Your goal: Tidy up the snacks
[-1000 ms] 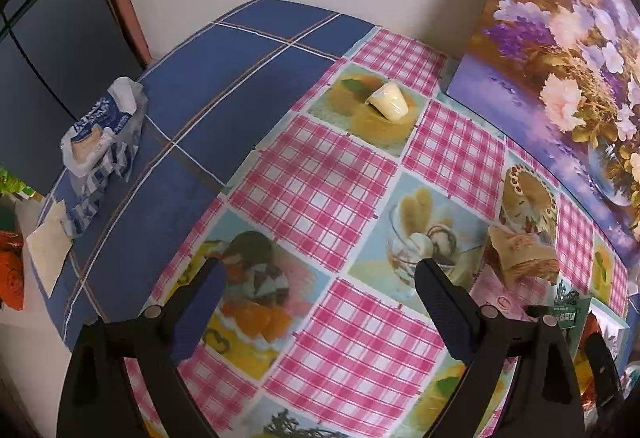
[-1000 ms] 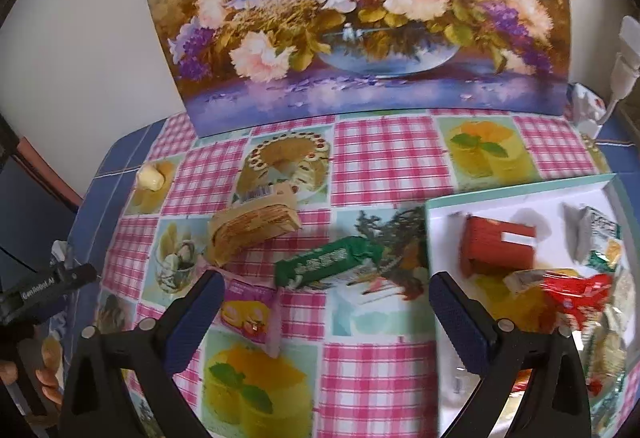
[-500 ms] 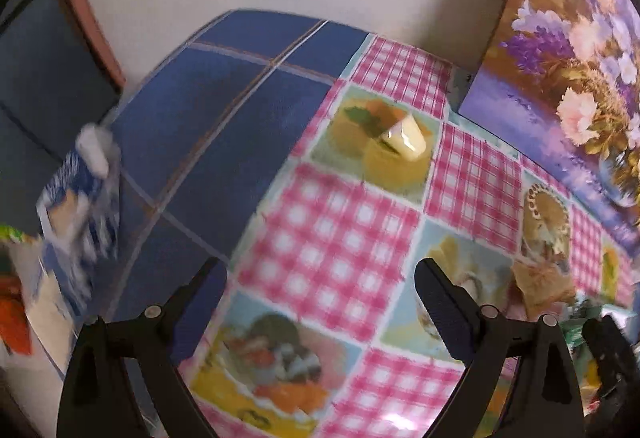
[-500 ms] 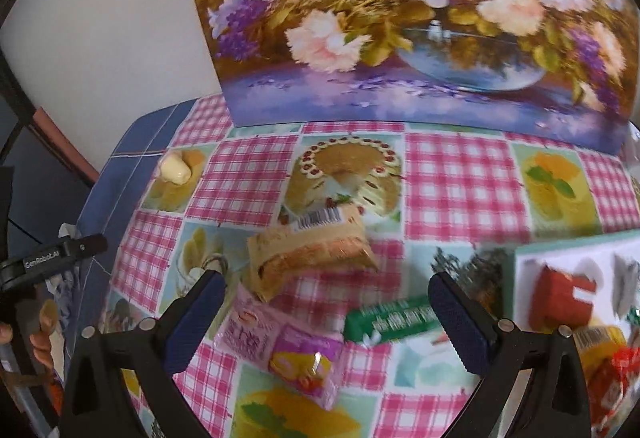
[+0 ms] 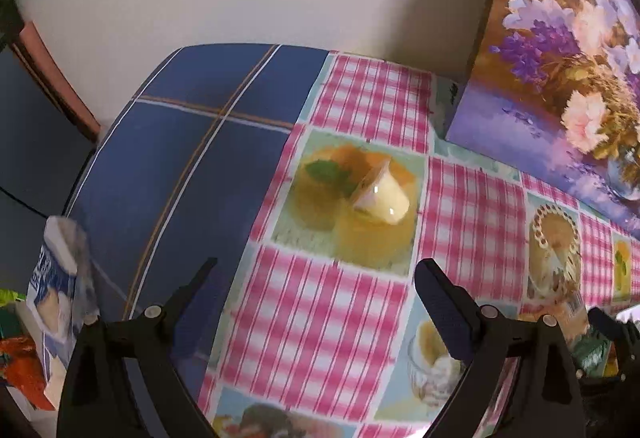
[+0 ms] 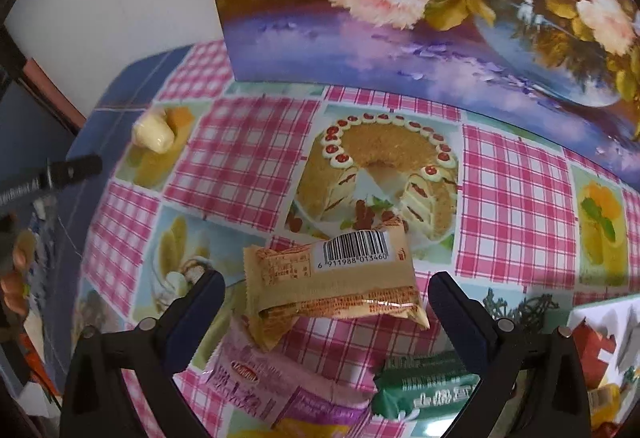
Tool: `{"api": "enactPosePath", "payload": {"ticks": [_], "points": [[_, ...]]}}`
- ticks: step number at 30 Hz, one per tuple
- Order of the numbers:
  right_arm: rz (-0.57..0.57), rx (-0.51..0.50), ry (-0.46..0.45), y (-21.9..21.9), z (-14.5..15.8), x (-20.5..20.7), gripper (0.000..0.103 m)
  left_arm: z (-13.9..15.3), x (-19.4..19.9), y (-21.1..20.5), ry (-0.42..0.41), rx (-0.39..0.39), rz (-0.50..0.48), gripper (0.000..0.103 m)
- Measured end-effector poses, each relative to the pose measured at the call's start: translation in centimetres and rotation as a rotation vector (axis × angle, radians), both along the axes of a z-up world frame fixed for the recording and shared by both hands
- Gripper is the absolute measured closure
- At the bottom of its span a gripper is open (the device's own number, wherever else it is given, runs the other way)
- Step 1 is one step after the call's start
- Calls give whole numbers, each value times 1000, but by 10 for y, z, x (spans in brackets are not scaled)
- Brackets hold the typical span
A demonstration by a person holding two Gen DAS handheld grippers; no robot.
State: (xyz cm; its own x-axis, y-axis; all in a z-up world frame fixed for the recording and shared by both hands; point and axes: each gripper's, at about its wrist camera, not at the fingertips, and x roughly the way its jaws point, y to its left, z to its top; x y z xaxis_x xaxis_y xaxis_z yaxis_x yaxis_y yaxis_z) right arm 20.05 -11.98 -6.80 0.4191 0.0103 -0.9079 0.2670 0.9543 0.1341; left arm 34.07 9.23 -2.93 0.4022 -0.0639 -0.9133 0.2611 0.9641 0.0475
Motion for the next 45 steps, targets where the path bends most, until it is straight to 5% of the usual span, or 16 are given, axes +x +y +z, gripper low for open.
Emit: {"api": "enactPosePath", "payload": {"ticks": [8, 19, 24, 26, 33, 42, 43, 44, 45], "points": [[35, -18, 45, 2, -19, 10, 13, -16, 28, -30, -39, 52, -44, 8], [55, 15, 37, -2, -21, 10, 20, -45, 24, -78, -95, 242, -214, 11], [48, 30, 39, -3, -23, 14, 23, -56, 21, -84, -82, 260, -225, 37], [46, 29, 37, -4, -22, 13, 25, -56, 20, -83, -90, 249, -218, 60], [27, 36, 28, -9, -18, 6, 29, -54, 13, -77, -89, 246, -190, 61], [-38, 97, -20, -25, 1, -23, 30, -31, -26, -48, -42, 162, -10, 66], [-48, 102, -33, -26, 5, -28, 30, -28, -33, -47, -40, 140, 0, 72], [-61, 107, -46, -28, 11, -35, 30, -24, -39, -46, -45, 119, 9, 89], [-70, 110, -57, -29, 16, -40, 30, -18, -47, -46, -48, 92, 16, 91]]}}
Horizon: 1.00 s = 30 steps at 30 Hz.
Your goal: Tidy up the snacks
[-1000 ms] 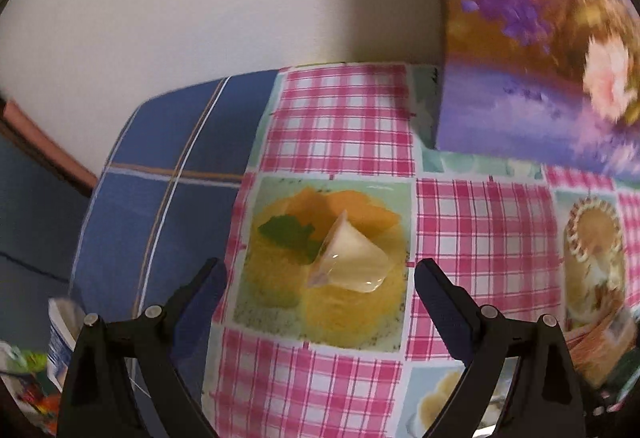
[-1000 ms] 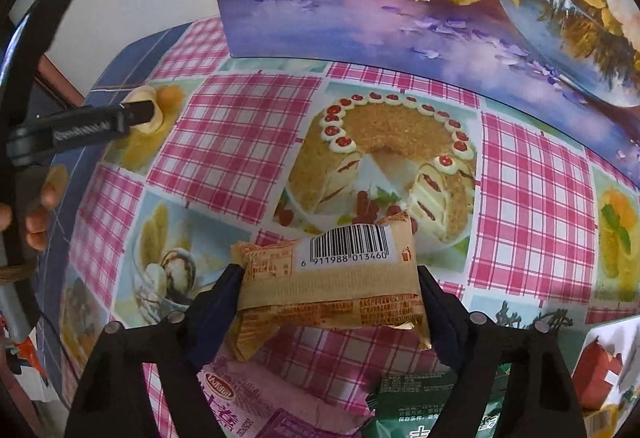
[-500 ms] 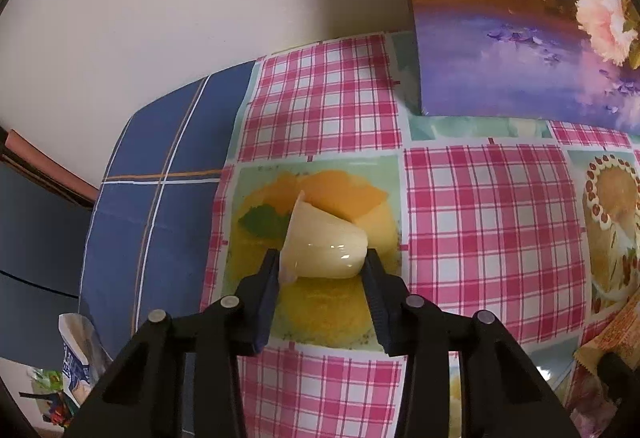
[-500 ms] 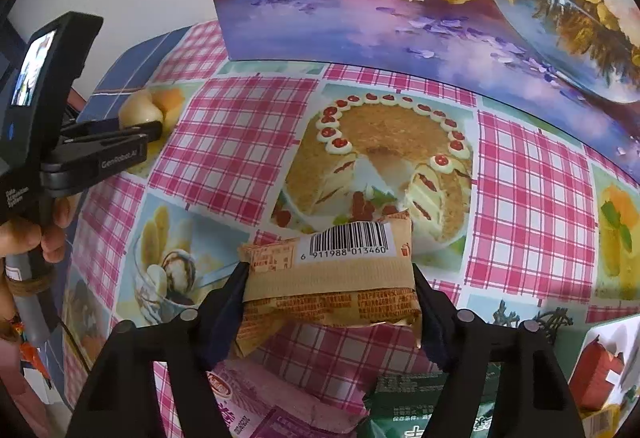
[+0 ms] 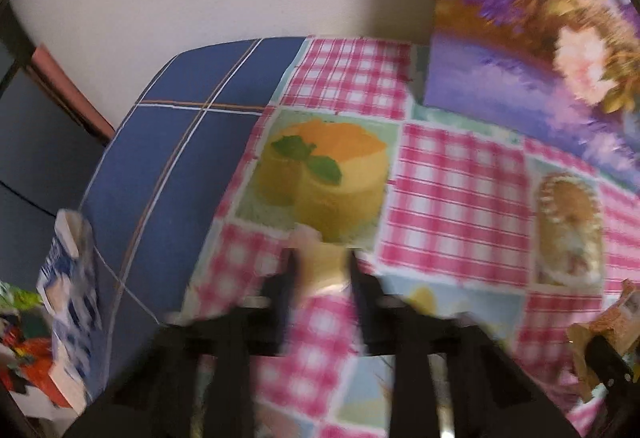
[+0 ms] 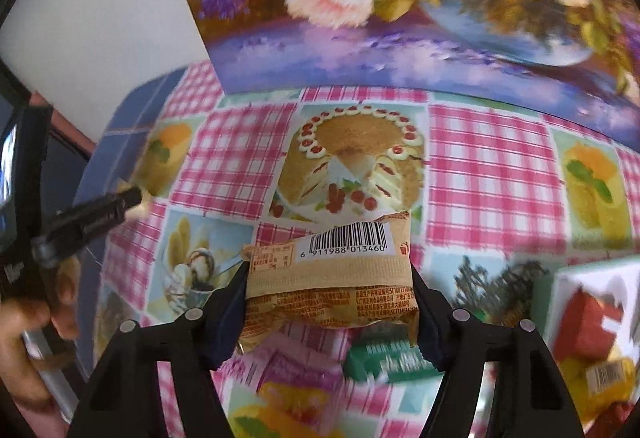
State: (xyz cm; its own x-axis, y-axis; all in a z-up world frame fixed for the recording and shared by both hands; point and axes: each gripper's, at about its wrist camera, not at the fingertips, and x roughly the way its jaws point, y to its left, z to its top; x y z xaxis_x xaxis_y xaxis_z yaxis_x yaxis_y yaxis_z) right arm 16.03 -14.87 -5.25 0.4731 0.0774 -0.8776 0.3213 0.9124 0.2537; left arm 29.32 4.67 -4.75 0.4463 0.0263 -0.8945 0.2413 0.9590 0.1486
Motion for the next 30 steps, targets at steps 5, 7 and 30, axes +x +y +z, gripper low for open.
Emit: {"api": "enactPosePath", "payload": {"ticks": [5, 7, 30], "points": [[-35, -10, -25, -6, 19, -27, 30, 21, -19, 0, -10, -65, -2, 91], [-49, -5, -24, -11, 22, -34, 30, 30, -23, 1, -15, -52, -12, 91], [-65, -20, -8, -20, 8, -30, 30, -27, -19, -5, 174, -145, -100, 47]]}}
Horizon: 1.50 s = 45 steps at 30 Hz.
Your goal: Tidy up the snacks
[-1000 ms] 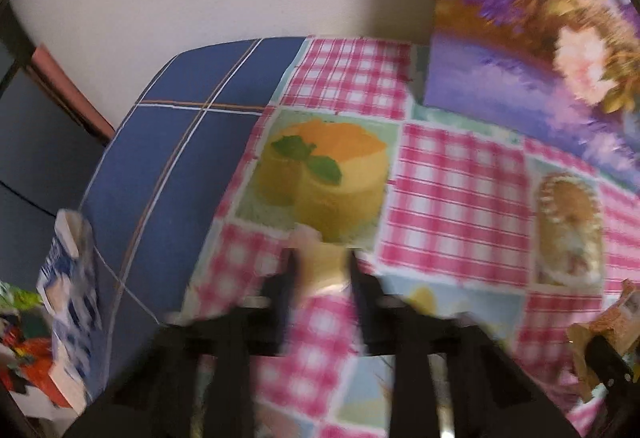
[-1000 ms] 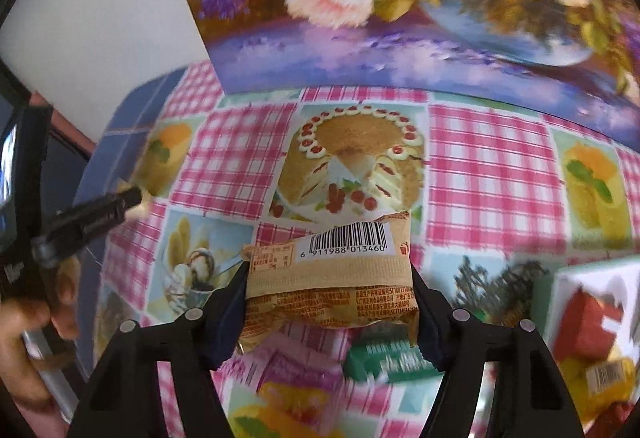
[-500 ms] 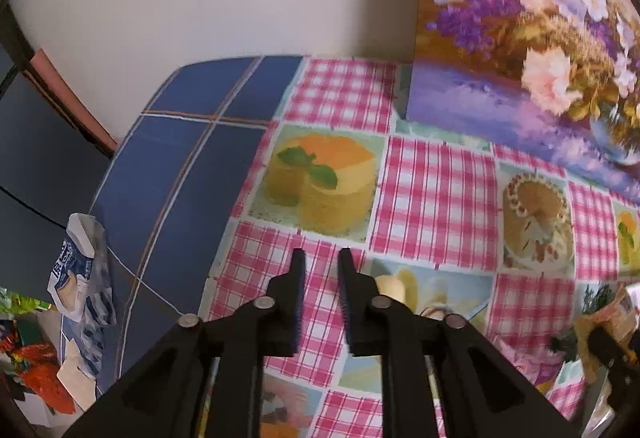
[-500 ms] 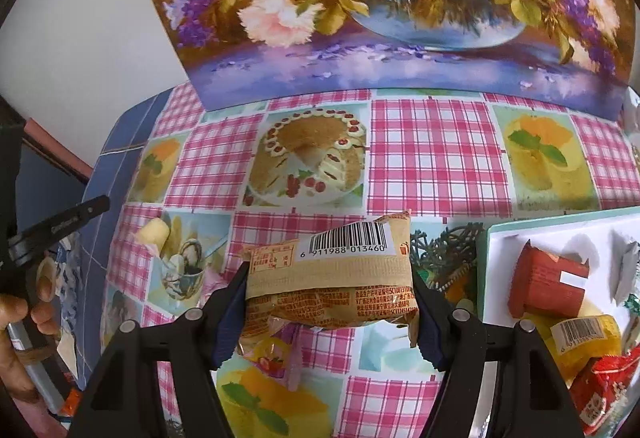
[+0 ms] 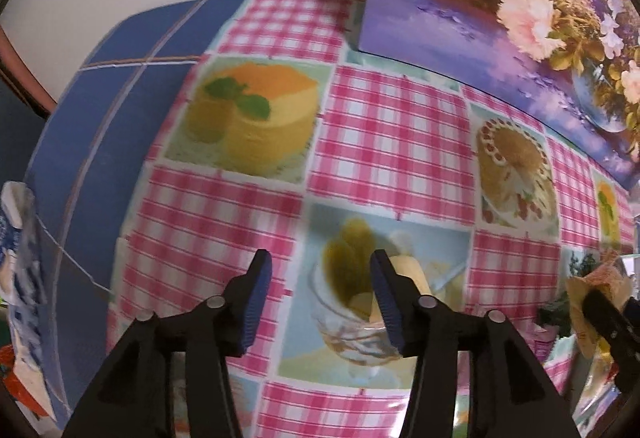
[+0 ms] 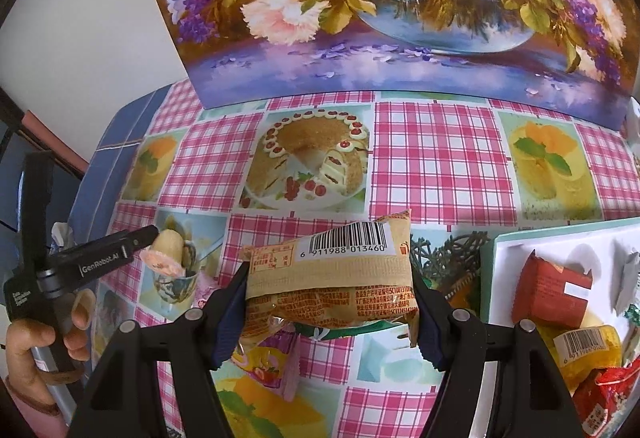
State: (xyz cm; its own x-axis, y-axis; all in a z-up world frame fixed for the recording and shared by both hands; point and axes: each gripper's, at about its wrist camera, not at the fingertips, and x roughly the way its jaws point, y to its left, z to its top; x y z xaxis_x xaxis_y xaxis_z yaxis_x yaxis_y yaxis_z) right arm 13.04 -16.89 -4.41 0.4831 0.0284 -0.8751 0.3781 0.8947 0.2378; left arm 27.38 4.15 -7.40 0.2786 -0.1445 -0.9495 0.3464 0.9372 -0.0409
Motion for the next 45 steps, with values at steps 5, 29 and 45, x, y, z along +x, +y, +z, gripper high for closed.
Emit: {"api": "enactPosePath", "payload": {"ticks": [5, 29, 45], "points": [[-1, 2, -1, 0, 0, 0, 30, 3, -9, -7, 39, -89, -2, 44], [-24, 17, -17, -1, 3, -8, 29, -5, -49, -50, 90, -115, -113, 38], [-27, 21, -19, -1, 3, -10, 29, -7, -46, -50, 72, -117, -78, 54]]}}
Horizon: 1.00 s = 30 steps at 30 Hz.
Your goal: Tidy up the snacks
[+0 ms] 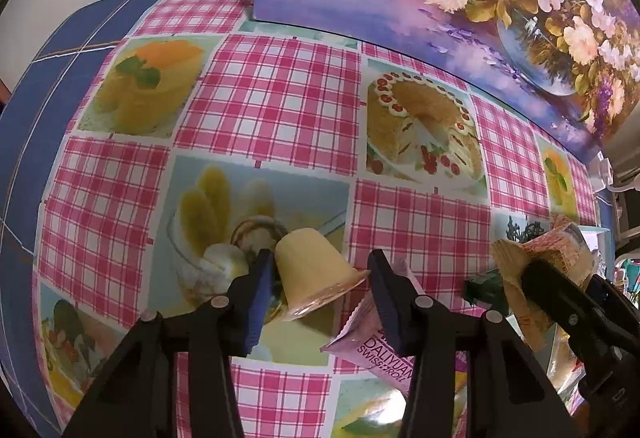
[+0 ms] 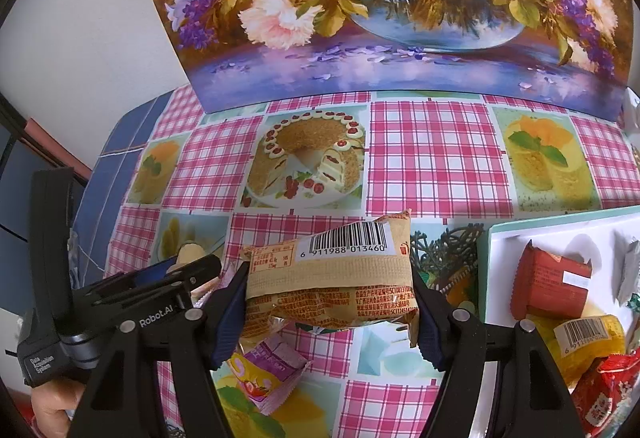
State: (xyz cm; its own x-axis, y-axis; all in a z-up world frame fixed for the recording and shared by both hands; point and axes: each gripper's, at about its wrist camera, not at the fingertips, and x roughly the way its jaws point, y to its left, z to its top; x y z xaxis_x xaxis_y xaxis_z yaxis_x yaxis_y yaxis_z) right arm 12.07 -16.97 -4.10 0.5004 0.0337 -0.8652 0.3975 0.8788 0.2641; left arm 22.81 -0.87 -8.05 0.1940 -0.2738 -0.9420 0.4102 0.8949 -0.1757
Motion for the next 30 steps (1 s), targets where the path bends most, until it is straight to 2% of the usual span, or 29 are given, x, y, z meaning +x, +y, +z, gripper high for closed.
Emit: {"api": "enactPosePath", "payload": {"ticks": [5, 9, 10, 11, 12, 14, 19, 21, 22, 23, 26, 30], "points": [[0, 3, -5, 2, 3, -1, 29, 4, -3, 10, -2, -10, 36, 54], [1, 12, -19, 5, 11, -6, 29, 18, -10, 21, -26, -22, 92, 54], [-1, 17, -25, 5, 14, -8, 29, 24, -14, 24, -37, -25, 109, 60], [-5, 20, -32, 6, 18, -11, 29, 28, -16, 26, -48, -25, 116, 77], [-9, 20, -38, 6, 21, -13, 29, 33, -20, 27, -58, -30, 126, 80], [-23, 23, -50, 5, 27, -21, 29, 44, -28, 29, -83, -48, 142, 80], [-57, 40, -57, -1, 34, -40, 30, 54, -42, 24, -112, -14, 123, 78], [-69, 39, -52, -4, 34, -46, 29, 52, -40, 20, -123, 16, 121, 67], [-73, 42, -51, -6, 33, -48, 29, 49, -37, 17, -137, 46, 118, 57], [-78, 48, -51, -8, 33, -50, 29, 44, -34, 14, -145, 73, 120, 54], [-90, 61, -49, -15, 28, -52, 30, 26, -25, 7, -108, 113, 101, 54], [-103, 76, -46, -20, 23, -53, 30, 10, -22, 1, -100, 169, 92, 54]]}}
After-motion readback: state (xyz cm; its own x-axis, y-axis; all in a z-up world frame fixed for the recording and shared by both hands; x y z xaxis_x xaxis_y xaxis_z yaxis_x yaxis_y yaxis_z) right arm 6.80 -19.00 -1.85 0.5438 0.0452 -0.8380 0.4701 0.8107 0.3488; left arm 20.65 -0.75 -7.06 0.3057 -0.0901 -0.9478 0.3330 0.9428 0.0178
